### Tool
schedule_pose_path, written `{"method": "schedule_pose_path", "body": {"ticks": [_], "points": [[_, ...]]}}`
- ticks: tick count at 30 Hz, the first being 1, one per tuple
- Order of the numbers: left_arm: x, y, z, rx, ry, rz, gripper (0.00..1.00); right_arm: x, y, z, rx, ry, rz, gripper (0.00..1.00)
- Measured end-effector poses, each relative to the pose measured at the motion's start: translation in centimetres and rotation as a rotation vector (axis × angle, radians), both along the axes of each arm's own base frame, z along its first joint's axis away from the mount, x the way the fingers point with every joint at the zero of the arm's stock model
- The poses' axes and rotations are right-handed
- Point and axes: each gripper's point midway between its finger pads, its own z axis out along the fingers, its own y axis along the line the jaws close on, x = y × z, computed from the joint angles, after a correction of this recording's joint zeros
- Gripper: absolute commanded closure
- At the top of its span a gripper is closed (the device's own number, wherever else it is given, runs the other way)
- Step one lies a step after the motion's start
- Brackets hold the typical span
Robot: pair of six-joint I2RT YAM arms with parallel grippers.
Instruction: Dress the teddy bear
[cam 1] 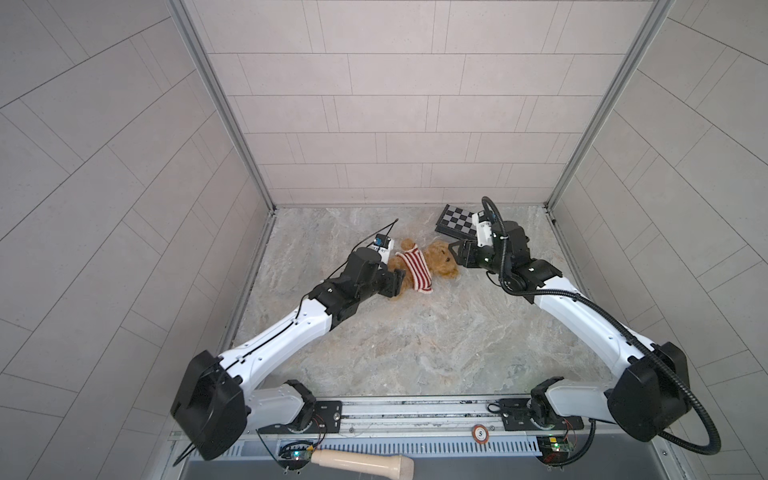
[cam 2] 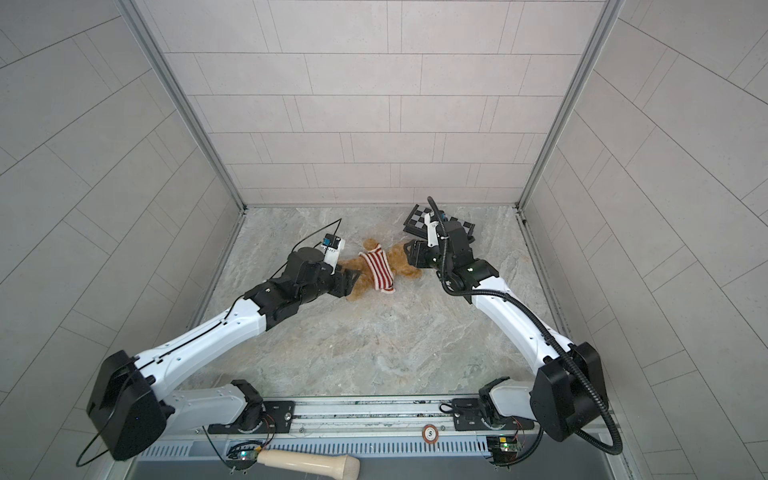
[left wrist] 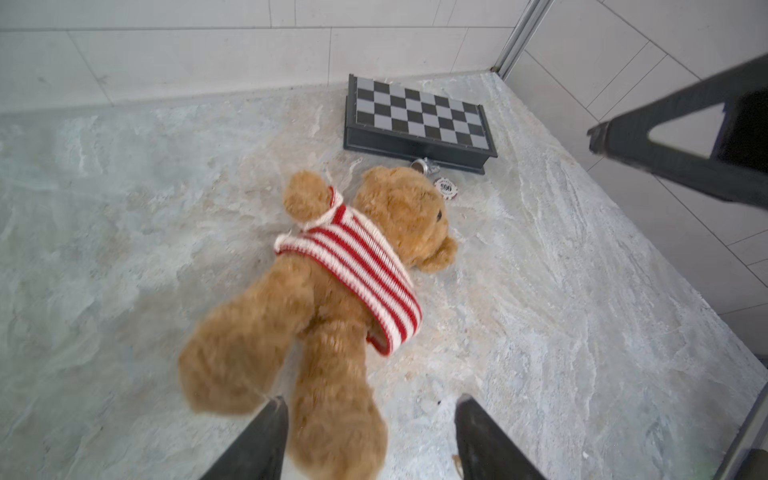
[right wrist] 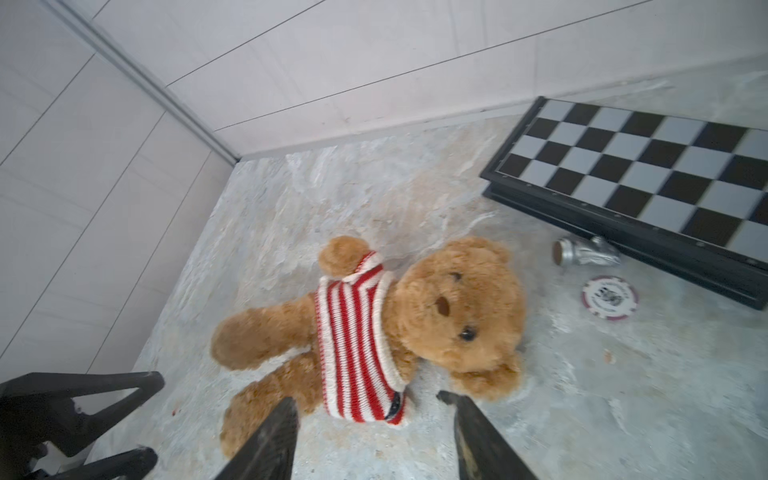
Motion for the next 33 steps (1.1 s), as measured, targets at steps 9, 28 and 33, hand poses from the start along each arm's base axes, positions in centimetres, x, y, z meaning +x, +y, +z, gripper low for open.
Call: {"method": "schedule_pose_path", "body": {"ticks": [9, 28, 33], "points": [[3.0, -4.2, -4.5, 0.121, 0.140, -0.022, 0.38, -3.4, -1.8, -7.7, -0.055, 0.158, -0.021, 0.39], [6.3, -5.0, -10.4, 0.162, 0.275, 0.048, 0.64, -0.9, -2.5, -14.0, -0.039, 0.226, -0.082, 0.41], [8.1, -4.1, -12.1, 0.160, 0.305, 0.087, 0.66, 1.2, -2.9, -17.0, 0.000, 0.292, -0.111, 0.42]]}}
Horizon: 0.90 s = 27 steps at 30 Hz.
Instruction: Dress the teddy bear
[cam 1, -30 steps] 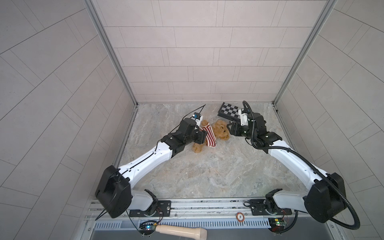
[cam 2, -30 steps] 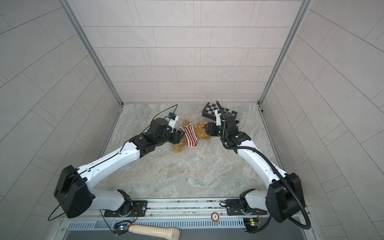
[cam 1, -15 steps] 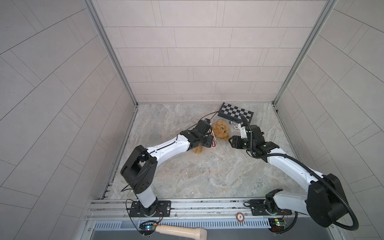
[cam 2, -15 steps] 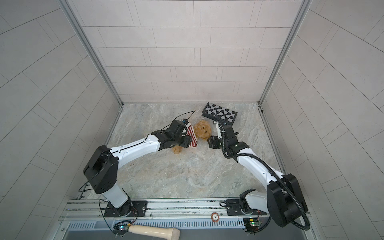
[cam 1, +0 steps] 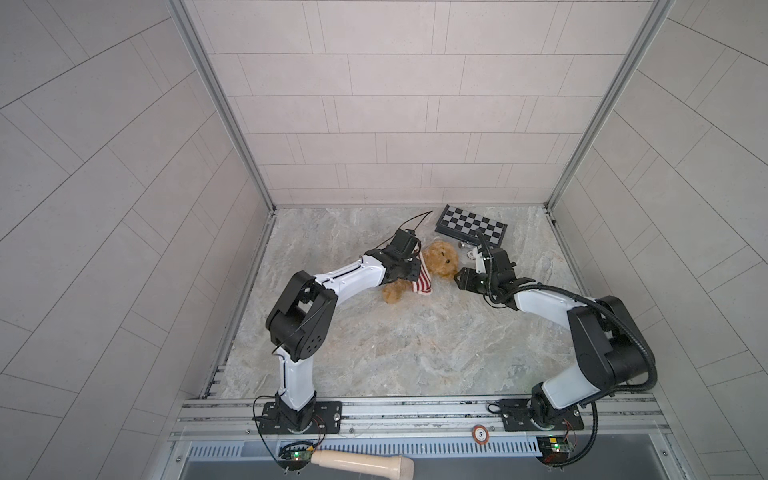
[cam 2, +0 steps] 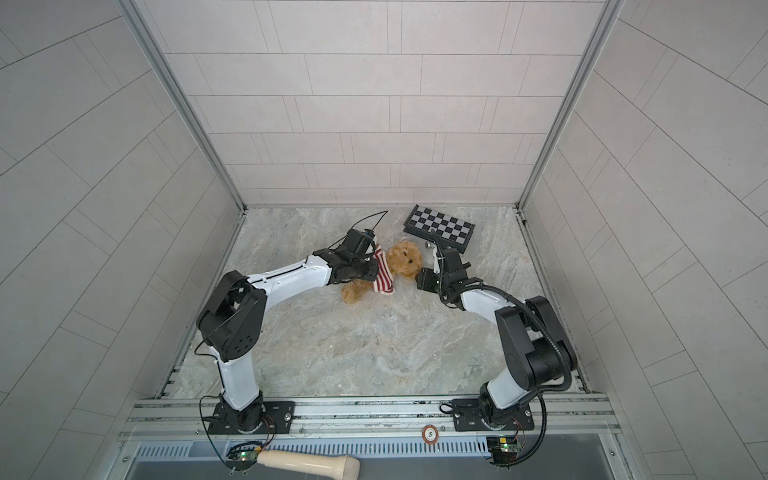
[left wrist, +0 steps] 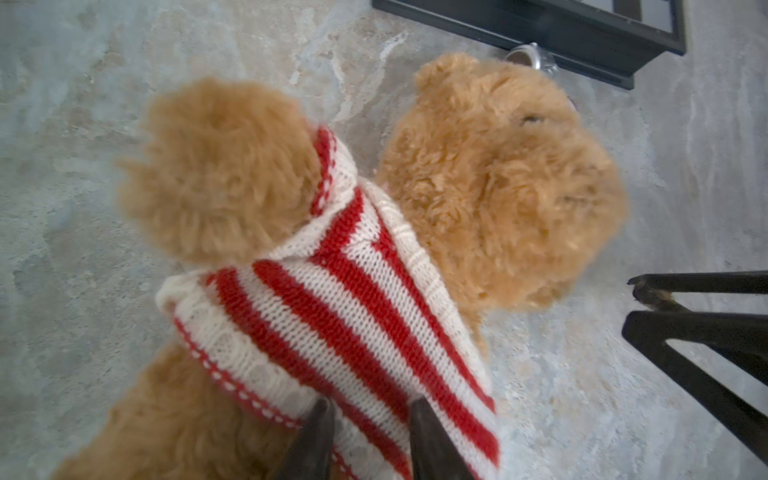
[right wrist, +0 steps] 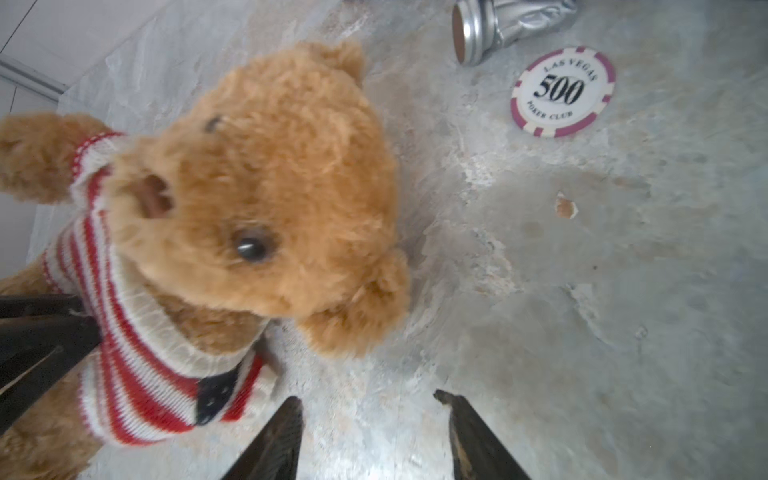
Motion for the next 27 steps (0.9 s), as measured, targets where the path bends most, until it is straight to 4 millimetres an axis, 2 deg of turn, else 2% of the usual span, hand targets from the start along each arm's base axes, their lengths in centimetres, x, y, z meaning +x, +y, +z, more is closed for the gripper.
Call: {"method": "schedule_pose_path", "body": {"ticks": [3, 8, 15, 21, 27], "points": [[1.0, 0.6, -0.5, -0.003, 0.002, 0.023, 0.67, 1.0, 0.4, -0.8, 0.022, 0.014, 0.005, 0.42], [2.2, 1.1, -0.8, -0.022, -0.006, 0.045, 0.70, 2.1, 1.7, -1.0, 0.057, 0.011, 0.042, 0.40], [2.5, 1.0, -0.9, -0.028, -0.016, 0.047, 0.72, 2.8, 3.7, 0.7, 0.090, -0.034, 0.094, 0.43], [2.5, 1.0, -0.9, -0.028, -0.016, 0.047, 0.74, 3.4, 4.1, 0.6, 0.109, -0.038, 0.101, 0.54], [2.6, 1.0, -0.9, -0.029, -0.017, 0.046, 0.74, 3.6, 4.2, 0.2, 0.120, -0.029, 0.093, 0.72]]}}
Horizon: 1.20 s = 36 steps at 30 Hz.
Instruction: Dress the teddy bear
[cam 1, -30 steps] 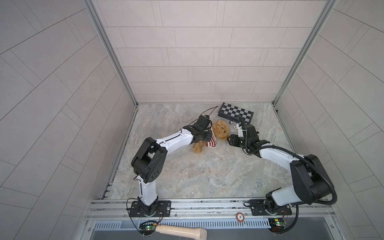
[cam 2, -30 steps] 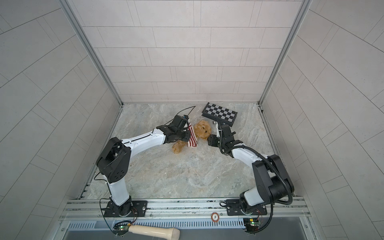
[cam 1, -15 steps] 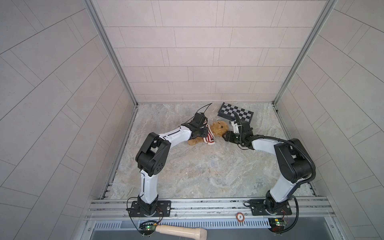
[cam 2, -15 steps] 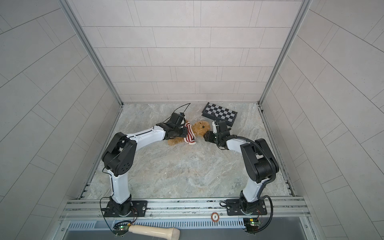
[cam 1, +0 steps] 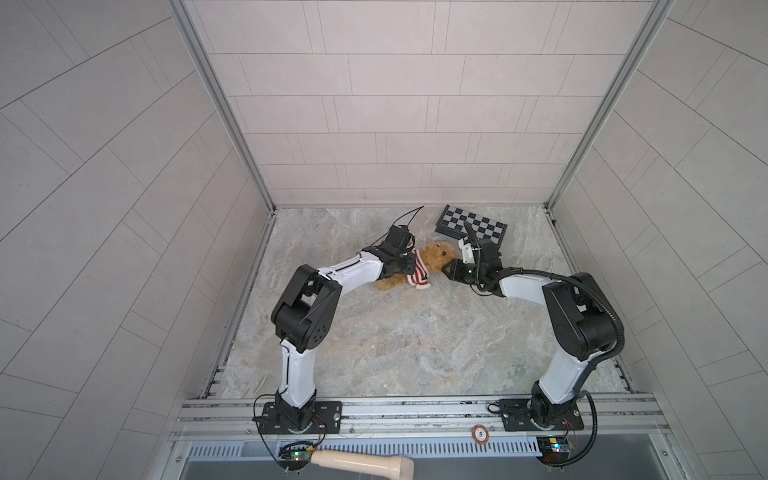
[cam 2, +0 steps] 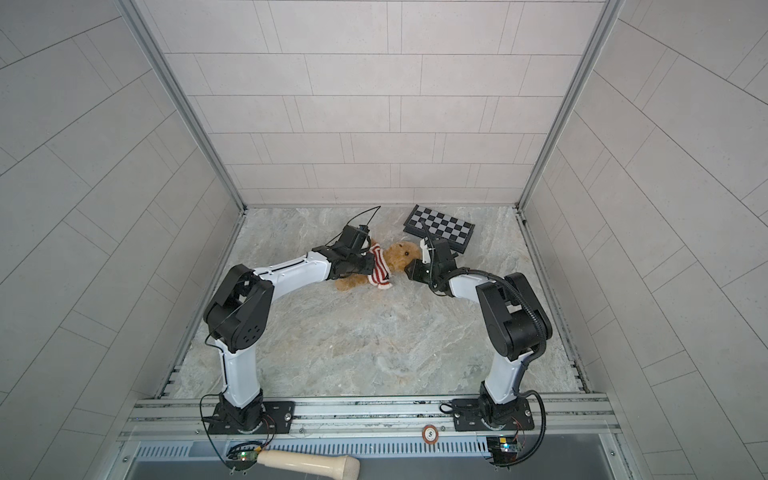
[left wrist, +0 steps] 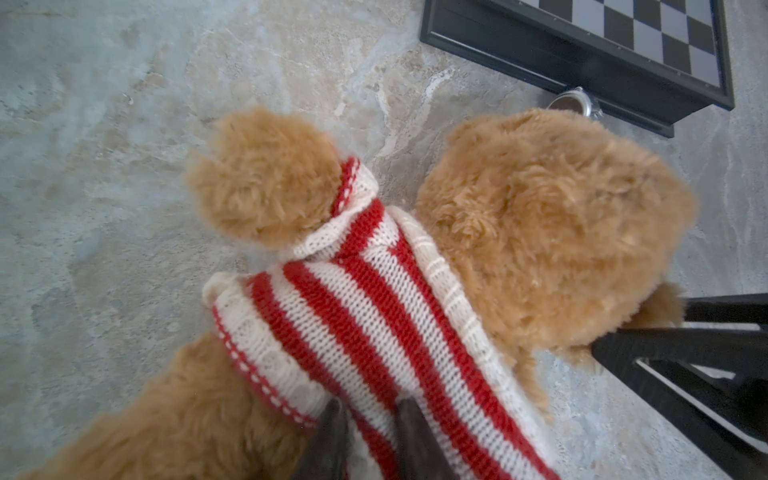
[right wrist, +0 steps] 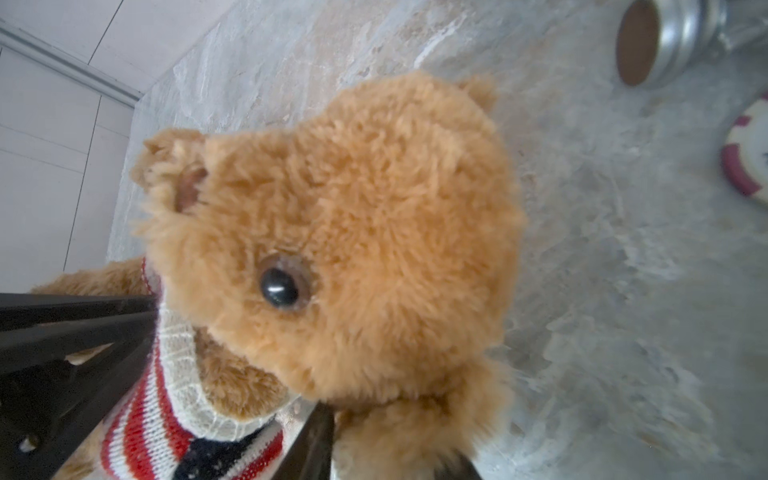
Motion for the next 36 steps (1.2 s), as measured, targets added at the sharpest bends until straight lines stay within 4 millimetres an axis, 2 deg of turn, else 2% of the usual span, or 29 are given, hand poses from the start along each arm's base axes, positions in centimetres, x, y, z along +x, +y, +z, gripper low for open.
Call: {"method": "schedule_pose_path", "body": {"ticks": [4, 9, 13, 15, 17, 20, 25, 27, 31, 36], "points": [[-0.2, 0.1, 0.1, -0.013, -0.009, -0.001, 0.74, -0.1, 0.1, 0.6, -0.007, -0.017, 0.008, 0.80], [-1.3, 0.5, 0.9, -0.059, -0.025, 0.000, 0.72, -1.4, 1.2, 3.1, -0.067, -0.073, 0.061, 0.96], [-1.8, 0.7, 2.6, -0.091, -0.046, -0.006, 0.47, -2.6, 2.2, 5.2, -0.098, -0.119, 0.101, 1.00], [-2.3, 0.9, 3.6, -0.111, -0.062, -0.003, 0.43, -3.4, 2.7, 6.1, -0.111, -0.132, 0.119, 1.00], [-3.0, 1.3, 4.5, -0.125, -0.075, -0.001, 0.44, -4.4, 3.4, 7.2, -0.120, -0.151, 0.142, 1.00], [-4.5, 2.3, 5.9, -0.138, -0.098, -0.001, 0.53, -5.9, 4.5, 9.2, -0.125, -0.192, 0.176, 1.00], [-7.7, 4.3, 7.9, -0.150, -0.146, -0.009, 0.54, -7.7, 5.2, 12.5, -0.118, -0.273, 0.213, 1.00], [-9.0, 4.8, 8.2, -0.141, -0.155, -0.019, 0.54, -7.9, 5.1, 12.8, -0.121, -0.280, 0.216, 1.00], [-11.7, 5.6, 8.3, -0.120, -0.169, -0.049, 0.59, -8.4, 5.1, 12.0, -0.136, -0.250, 0.237, 1.00], [-13.2, 5.8, 8.7, -0.114, -0.179, -0.077, 0.65, -8.9, 5.4, 11.6, -0.142, -0.234, 0.258, 1.00]]}}
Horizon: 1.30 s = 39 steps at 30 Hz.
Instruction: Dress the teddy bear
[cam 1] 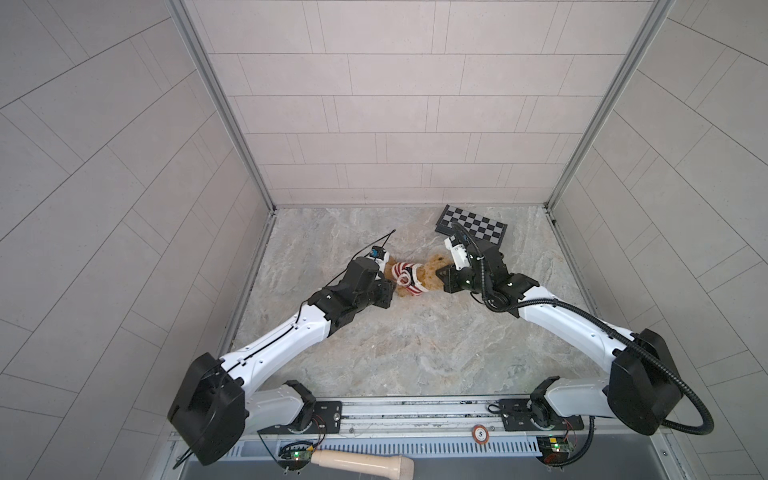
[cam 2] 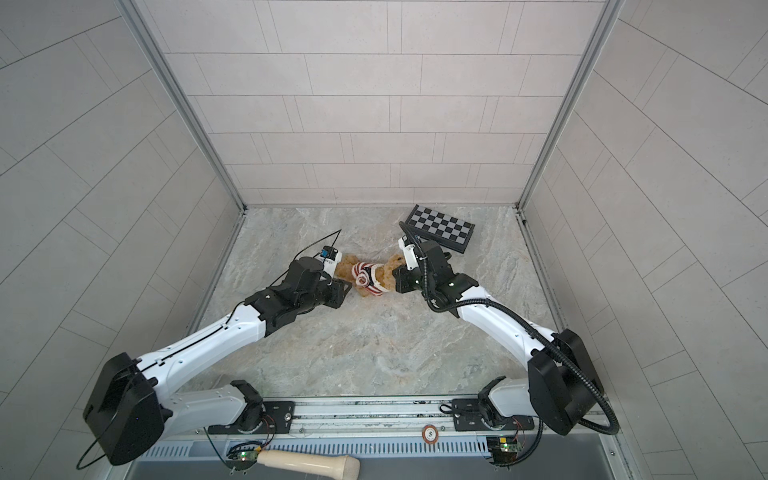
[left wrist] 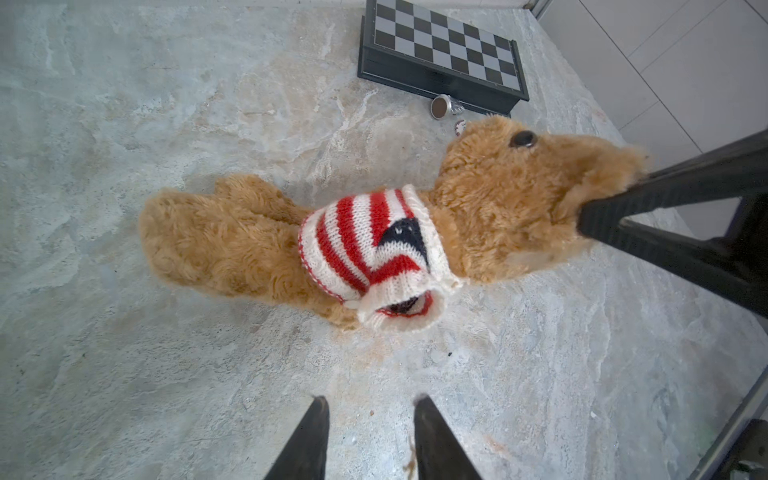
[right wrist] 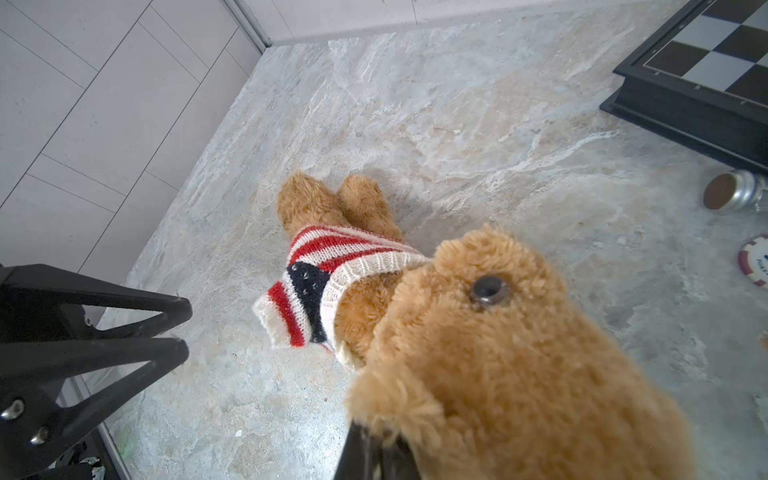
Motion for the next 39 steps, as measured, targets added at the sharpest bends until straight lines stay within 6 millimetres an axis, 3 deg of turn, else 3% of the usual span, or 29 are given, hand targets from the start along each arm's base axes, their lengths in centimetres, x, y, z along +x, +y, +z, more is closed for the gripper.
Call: {"method": "schedule_pose_path", "body": {"ticks": [11, 17, 23, 31, 39], "points": [[0.6, -1.9, -3.5, 0.072, 0.066, -0.028, 0.68, -0.9, -0.4, -2.0, -0.030, 0.038, 0.005, 1.00], [3.1, -0.5, -2.1, -0.007, 0.041, 0.058, 0.52, -1.4, -0.8, -2.1, -0.039, 0.028, 0.008, 1.00], [5.1, 1.3, -0.7, -0.063, 0.023, 0.126, 0.45, -1.7, -1.7, -3.4, -0.054, 0.051, -0.004, 1.00], [7.2, -0.5, 2.0, -0.091, -0.021, 0.109, 0.44, -2.7, -4.1, -6.0, -0.086, 0.097, -0.058, 1.00], [6.6, -3.9, -1.3, -0.006, 0.042, 0.031, 0.43, -3.2, -6.1, -7.5, -0.092, 0.127, -0.133, 1.00]]}}
